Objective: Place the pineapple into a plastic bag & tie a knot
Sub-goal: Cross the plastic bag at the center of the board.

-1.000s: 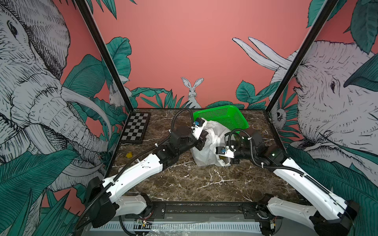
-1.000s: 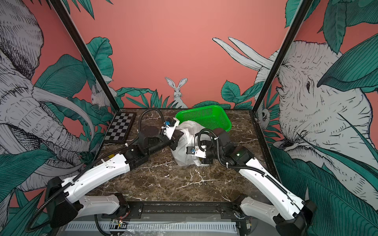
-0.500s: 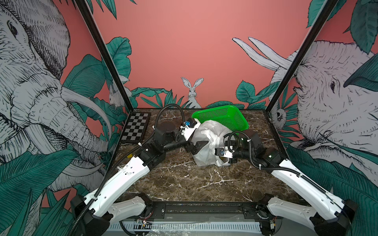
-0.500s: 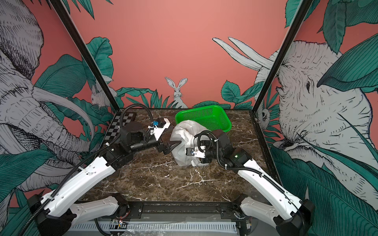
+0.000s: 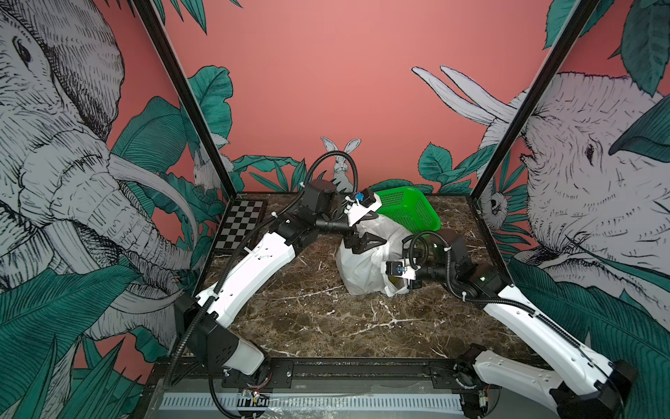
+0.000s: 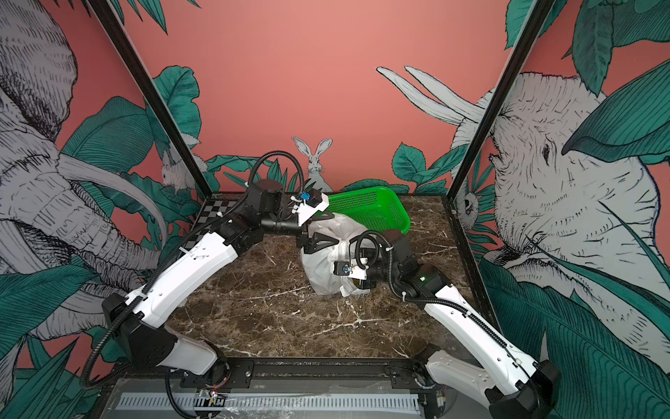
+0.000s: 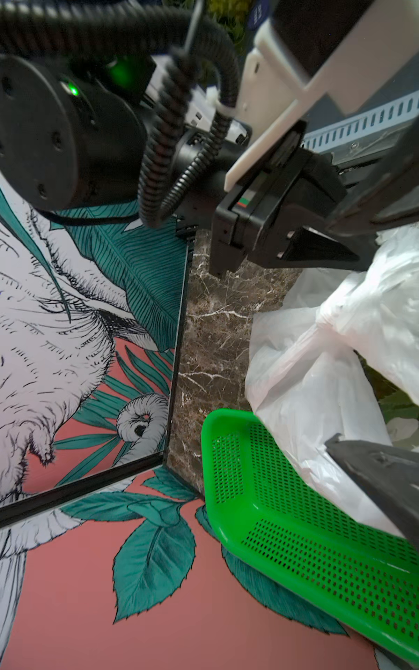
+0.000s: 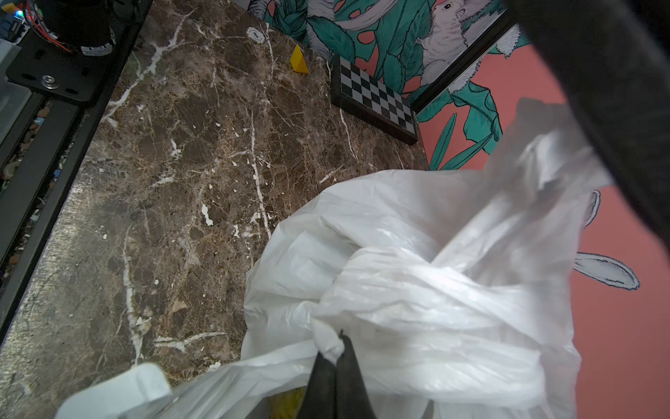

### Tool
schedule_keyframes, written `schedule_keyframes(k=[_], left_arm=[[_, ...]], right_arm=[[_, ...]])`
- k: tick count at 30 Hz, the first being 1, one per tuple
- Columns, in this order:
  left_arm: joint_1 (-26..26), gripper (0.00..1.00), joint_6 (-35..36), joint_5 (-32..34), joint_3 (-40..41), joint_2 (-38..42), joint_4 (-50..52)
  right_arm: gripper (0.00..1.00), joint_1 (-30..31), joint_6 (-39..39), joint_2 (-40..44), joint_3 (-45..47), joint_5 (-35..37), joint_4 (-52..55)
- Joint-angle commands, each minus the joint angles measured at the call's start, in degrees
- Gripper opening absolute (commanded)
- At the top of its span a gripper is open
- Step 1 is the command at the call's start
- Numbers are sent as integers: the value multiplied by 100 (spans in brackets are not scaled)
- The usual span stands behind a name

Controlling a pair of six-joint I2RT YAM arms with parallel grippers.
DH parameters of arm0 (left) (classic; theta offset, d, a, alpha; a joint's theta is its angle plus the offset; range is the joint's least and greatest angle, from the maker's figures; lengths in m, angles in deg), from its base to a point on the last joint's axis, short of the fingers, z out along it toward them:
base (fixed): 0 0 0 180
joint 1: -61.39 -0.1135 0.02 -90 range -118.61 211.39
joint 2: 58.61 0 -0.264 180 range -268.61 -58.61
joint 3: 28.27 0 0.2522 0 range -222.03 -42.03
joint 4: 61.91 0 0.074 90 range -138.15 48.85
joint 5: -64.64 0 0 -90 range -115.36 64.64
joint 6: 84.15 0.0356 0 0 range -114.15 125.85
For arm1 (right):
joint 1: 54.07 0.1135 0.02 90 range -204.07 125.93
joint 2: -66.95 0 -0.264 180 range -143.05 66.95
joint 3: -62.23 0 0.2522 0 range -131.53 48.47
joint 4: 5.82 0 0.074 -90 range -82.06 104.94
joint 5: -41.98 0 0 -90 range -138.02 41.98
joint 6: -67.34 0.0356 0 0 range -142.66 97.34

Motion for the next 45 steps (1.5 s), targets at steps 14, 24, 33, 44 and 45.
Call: schedule_keyframes(k=[14,24,33,44,45], left_arm=[[-178,74,1037,-770,-1066,-661,1925],[-178,80,1521,-1036,-1417,-1006,2516],[-118,58,1758,-922,-1443,-1179,2715],[-82,7,1823,-961,-1441,-1285,2645],[-82,0,1811,-968,-1418,-1269,2614]], right_arm=[[0,-57,34,18,-51,-304,-245],[0,-66,46,-37,-103,-269,-347],[0,-65,-11,-146,-90,-229,-433],[0,-74,-3,-158,-114,-58,-407],[0,-70,29,-149,-121,-40,-388]])
